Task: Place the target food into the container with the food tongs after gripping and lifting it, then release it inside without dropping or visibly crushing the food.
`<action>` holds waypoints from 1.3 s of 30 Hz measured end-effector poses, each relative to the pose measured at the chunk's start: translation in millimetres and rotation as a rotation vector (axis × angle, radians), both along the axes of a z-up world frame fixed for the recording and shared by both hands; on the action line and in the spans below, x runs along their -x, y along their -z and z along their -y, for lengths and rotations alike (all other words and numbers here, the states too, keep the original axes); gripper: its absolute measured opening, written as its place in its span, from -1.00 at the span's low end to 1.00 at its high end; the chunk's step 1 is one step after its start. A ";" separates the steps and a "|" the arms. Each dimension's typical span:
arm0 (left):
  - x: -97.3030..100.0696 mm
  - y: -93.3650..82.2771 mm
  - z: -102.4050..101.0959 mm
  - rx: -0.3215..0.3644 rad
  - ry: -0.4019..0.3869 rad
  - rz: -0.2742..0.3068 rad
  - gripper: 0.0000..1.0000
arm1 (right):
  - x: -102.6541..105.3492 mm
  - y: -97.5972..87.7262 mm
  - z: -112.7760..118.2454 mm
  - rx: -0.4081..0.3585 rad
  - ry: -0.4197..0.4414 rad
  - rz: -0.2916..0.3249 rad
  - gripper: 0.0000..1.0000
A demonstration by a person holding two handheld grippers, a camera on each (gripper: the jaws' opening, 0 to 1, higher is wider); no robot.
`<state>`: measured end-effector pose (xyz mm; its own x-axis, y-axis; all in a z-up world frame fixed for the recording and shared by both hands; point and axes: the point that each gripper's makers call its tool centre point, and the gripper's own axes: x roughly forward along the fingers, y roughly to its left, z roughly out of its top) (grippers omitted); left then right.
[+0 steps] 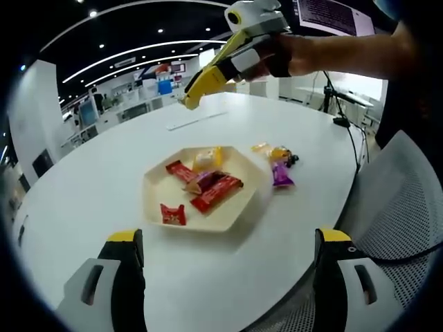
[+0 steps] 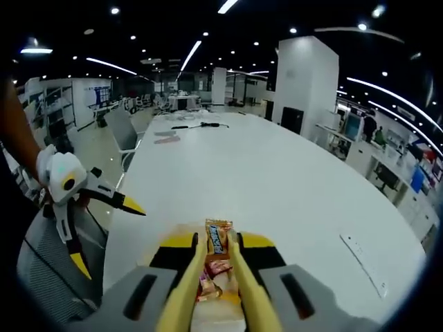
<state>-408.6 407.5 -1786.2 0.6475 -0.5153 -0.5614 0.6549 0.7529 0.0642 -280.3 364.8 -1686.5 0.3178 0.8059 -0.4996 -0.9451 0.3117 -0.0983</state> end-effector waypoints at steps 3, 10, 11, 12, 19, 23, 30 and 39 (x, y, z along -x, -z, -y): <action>-0.2 -0.2 -0.3 0.001 -0.002 0.001 0.99 | 6.9 2.3 -7.7 0.004 -0.017 -0.002 -0.57; -0.8 -1.0 -0.5 0.006 -0.006 0.003 0.99 | 19.0 6.6 -18.2 0.004 -0.056 0.001 -0.52; -0.7 -0.8 -0.5 0.006 -0.006 0.003 0.99 | 19.7 8.1 -18.0 0.007 -0.059 0.004 -0.50; -0.6 -0.5 -0.5 0.006 -0.006 0.002 0.99 | 20.3 9.6 -17.0 0.013 -0.064 0.013 -0.50; -0.3 0.0 -0.1 0.004 -0.002 0.000 0.99 | 16.5 6.1 -7.2 -0.001 -0.043 0.009 -0.49; -0.3 -0.6 0.0 0.005 -0.003 0.000 0.99 | 20.2 -1.8 1.7 -0.017 -0.045 0.024 -0.48; -2.2 -4.1 -1.8 0.021 -0.017 0.009 0.99 | 18.0 -14.2 27.0 -0.035 -0.026 0.051 -0.47; -1.8 -3.6 -1.1 0.019 -0.012 0.011 0.99 | 19.1 -13.7 74.0 -0.046 0.048 0.064 -0.46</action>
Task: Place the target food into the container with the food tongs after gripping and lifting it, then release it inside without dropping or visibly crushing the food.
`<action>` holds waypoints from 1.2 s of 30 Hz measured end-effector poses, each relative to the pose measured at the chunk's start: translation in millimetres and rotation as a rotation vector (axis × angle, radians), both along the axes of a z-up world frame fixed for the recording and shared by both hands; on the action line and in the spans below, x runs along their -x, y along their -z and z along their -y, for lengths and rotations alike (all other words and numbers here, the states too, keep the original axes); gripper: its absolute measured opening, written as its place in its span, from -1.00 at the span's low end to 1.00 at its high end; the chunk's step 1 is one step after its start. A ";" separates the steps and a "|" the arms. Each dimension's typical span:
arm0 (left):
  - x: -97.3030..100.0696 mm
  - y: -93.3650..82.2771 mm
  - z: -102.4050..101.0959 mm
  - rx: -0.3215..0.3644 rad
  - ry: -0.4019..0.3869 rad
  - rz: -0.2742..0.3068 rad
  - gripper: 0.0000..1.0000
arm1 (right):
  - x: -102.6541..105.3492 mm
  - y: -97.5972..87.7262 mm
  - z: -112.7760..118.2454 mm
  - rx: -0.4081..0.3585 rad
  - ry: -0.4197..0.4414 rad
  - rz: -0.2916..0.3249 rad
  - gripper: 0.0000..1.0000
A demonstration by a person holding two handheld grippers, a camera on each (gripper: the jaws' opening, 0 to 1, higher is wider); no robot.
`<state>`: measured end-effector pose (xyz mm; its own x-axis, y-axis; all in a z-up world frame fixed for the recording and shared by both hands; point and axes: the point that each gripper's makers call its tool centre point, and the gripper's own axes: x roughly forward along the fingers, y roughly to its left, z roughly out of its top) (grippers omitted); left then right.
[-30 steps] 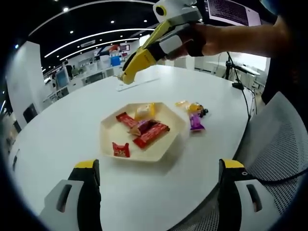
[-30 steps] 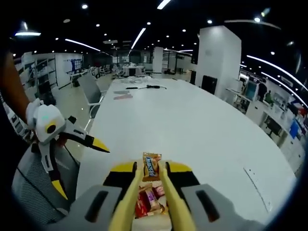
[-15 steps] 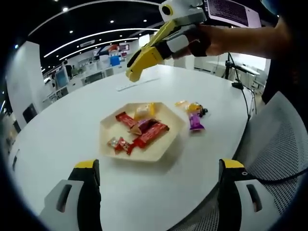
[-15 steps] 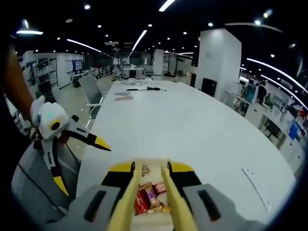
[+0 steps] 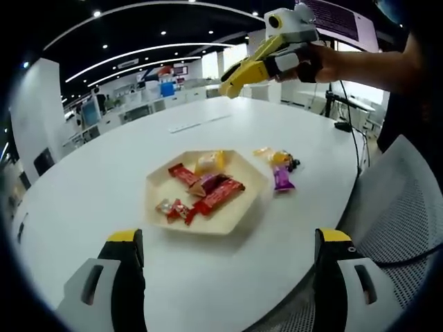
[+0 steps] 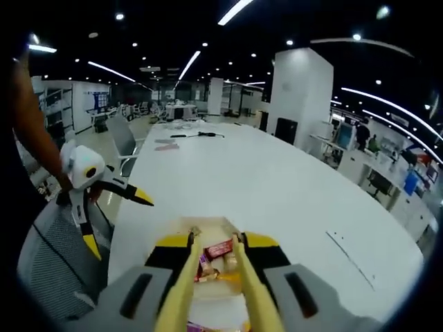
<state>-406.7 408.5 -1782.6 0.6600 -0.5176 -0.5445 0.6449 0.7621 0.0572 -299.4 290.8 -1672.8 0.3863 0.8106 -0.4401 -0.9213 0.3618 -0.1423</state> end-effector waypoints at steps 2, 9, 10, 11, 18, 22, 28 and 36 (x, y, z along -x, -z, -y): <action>1.0 1.4 0.9 -0.004 0.007 -0.003 0.99 | 1.1 0.6 10.1 -0.001 0.010 -0.002 -0.46; 1.8 1.6 1.8 -0.006 0.009 -0.005 0.99 | -6.0 4.6 51.1 -0.013 0.065 0.003 -0.46; 1.8 2.1 1.6 -0.010 0.010 -0.005 0.99 | -6.4 6.0 57.7 -0.009 0.073 0.005 -0.46; 1.6 2.0 1.6 -0.010 0.009 -0.005 0.99 | -6.1 7.5 61.7 -0.004 0.074 0.003 -0.46; 2.3 4.7 1.1 -0.019 0.011 -0.014 0.99 | -2.1 23.3 94.6 0.012 0.109 0.007 -0.46; 3.6 6.3 2.4 -0.026 0.018 -0.021 0.99 | 1.7 36.5 112.1 0.009 0.141 -0.012 -0.46; 4.6 6.2 3.5 -0.027 0.022 -0.023 0.99 | 8.4 54.9 129.8 0.016 0.155 -0.035 -0.46; 3.2 5.3 1.9 -0.016 0.012 -0.021 0.99 | 16.2 86.4 139.7 0.026 0.155 -0.078 -0.46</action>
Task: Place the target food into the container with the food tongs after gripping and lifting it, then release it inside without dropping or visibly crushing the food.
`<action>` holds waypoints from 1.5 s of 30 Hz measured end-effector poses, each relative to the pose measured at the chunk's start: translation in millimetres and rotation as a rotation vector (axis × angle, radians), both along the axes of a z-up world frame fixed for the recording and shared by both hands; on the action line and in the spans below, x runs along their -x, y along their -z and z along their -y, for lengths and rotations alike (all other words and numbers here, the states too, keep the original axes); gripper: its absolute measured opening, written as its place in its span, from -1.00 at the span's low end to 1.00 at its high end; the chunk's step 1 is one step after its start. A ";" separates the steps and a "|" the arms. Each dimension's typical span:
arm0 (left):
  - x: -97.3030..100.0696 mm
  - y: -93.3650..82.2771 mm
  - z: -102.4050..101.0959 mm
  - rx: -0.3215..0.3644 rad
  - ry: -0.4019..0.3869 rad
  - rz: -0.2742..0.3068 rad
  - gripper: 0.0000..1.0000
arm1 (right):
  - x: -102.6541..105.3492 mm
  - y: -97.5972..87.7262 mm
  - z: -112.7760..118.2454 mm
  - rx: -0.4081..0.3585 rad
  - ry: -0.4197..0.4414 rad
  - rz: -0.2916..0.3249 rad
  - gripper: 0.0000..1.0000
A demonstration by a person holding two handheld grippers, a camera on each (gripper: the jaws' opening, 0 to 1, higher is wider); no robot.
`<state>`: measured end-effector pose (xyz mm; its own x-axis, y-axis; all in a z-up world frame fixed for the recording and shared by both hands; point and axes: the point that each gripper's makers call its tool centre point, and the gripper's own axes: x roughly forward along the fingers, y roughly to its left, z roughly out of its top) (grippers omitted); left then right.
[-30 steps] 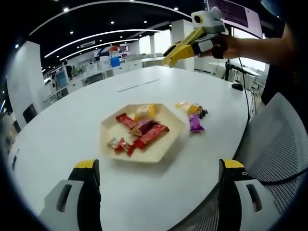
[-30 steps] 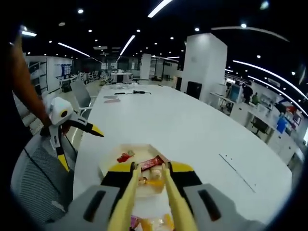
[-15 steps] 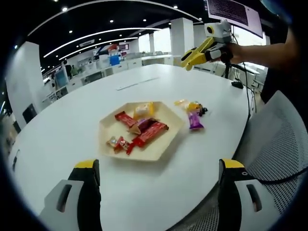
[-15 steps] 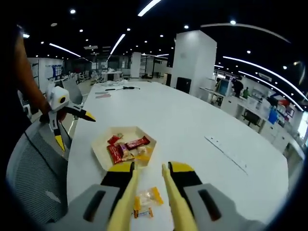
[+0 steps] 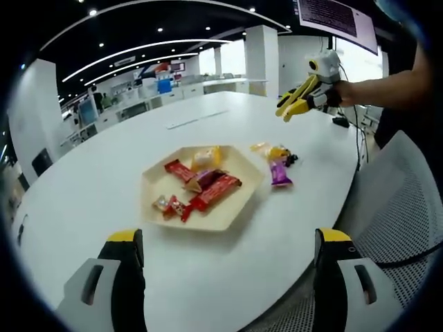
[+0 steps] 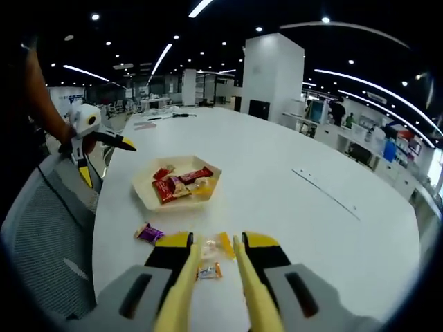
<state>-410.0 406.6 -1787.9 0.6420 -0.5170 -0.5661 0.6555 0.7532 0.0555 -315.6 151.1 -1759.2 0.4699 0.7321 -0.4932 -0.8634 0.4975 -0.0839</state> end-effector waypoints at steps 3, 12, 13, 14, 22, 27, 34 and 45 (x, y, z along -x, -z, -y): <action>0.8 1.7 0.7 -0.005 0.006 -0.007 0.99 | 3.6 12.9 -1.0 0.007 -0.002 -0.013 -0.45; 2.3 2.5 2.0 -0.006 0.014 -0.014 0.99 | 5.7 45.8 -2.8 0.041 0.002 -0.046 -0.45; 2.4 2.9 1.6 -0.006 0.013 -0.016 0.99 | 5.8 48.2 -3.4 0.051 -0.004 -0.042 -0.45; 2.5 3.0 1.5 -0.007 0.013 -0.017 0.99 | 5.6 49.9 -3.5 0.057 -0.007 -0.041 -0.45; 3.7 4.0 1.8 -0.009 0.015 -0.026 0.99 | 4.2 57.3 -9.8 0.101 -0.051 -0.038 -0.44; 3.3 5.5 1.5 -0.009 0.015 -0.029 0.99 | 2.4 68.2 -8.2 0.131 -0.054 -0.051 -0.44; 3.6 5.3 1.7 -0.013 0.015 -0.031 0.99 | 1.6 67.6 -5.7 0.124 -0.045 -0.063 -0.45; 2.9 5.9 0.0 -0.015 0.008 -0.031 0.99 | 0.7 70.5 2.1 0.095 0.018 -0.121 -0.55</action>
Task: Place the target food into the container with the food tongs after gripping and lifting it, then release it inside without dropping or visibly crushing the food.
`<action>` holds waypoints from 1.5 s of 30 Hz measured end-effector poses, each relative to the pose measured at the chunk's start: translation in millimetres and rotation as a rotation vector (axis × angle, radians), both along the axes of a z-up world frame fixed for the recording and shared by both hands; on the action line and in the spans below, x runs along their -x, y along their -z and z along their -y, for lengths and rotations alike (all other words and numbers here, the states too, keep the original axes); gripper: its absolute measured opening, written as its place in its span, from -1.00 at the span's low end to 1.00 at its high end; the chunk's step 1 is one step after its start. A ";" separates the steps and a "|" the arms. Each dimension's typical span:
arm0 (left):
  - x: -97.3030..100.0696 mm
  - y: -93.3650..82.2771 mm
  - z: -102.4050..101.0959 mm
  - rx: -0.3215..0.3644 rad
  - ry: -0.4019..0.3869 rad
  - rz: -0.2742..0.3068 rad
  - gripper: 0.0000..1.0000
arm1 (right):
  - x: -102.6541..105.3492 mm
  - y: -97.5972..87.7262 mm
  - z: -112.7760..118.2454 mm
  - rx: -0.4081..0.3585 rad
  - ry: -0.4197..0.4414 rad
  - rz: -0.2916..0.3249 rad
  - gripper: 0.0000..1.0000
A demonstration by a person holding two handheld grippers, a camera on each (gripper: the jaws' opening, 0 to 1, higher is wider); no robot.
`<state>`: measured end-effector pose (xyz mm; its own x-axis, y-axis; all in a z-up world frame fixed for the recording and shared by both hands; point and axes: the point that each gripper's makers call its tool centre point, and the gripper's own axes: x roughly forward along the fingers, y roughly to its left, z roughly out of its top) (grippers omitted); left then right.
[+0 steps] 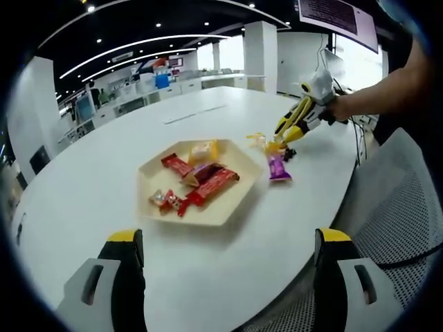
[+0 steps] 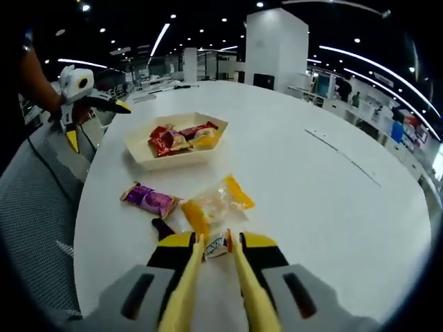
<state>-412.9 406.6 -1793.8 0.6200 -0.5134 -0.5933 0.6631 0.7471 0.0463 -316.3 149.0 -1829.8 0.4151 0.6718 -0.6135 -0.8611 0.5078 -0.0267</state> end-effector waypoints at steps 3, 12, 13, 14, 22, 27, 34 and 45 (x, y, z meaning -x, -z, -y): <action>-0.3 0.2 -0.8 0.000 -0.004 -0.001 0.98 | -0.1 -0.3 1.5 -0.010 0.014 -0.025 -0.56; -1.0 -1.2 -1.1 0.003 -0.009 0.004 0.98 | -4.1 -10.4 6.5 -0.034 0.056 -0.052 -0.60; -0.7 -1.2 -0.7 0.003 -0.008 0.004 0.98 | -3.5 -11.5 6.4 -0.038 0.057 -0.059 -0.60; -0.7 -1.3 -0.3 0.003 -0.006 0.005 0.98 | -3.1 -12.5 6.6 -0.042 0.058 -0.064 -0.61; -0.3 -1.2 0.3 0.003 -0.001 0.005 0.98 | -6.1 -23.1 8.5 -0.072 0.089 -0.107 -0.65; 0.4 -2.1 1.4 0.004 0.004 0.007 0.98 | -14.8 -36.1 11.1 -0.071 0.095 -0.067 -0.65; -1.9 -5.2 0.0 0.019 -0.006 0.021 0.99 | -27.4 -58.5 10.2 -0.064 0.100 -0.024 -0.64; -2.0 -7.4 1.6 0.040 -0.003 0.023 0.99 | -39.2 -90.9 -5.4 -0.068 0.080 0.042 -0.63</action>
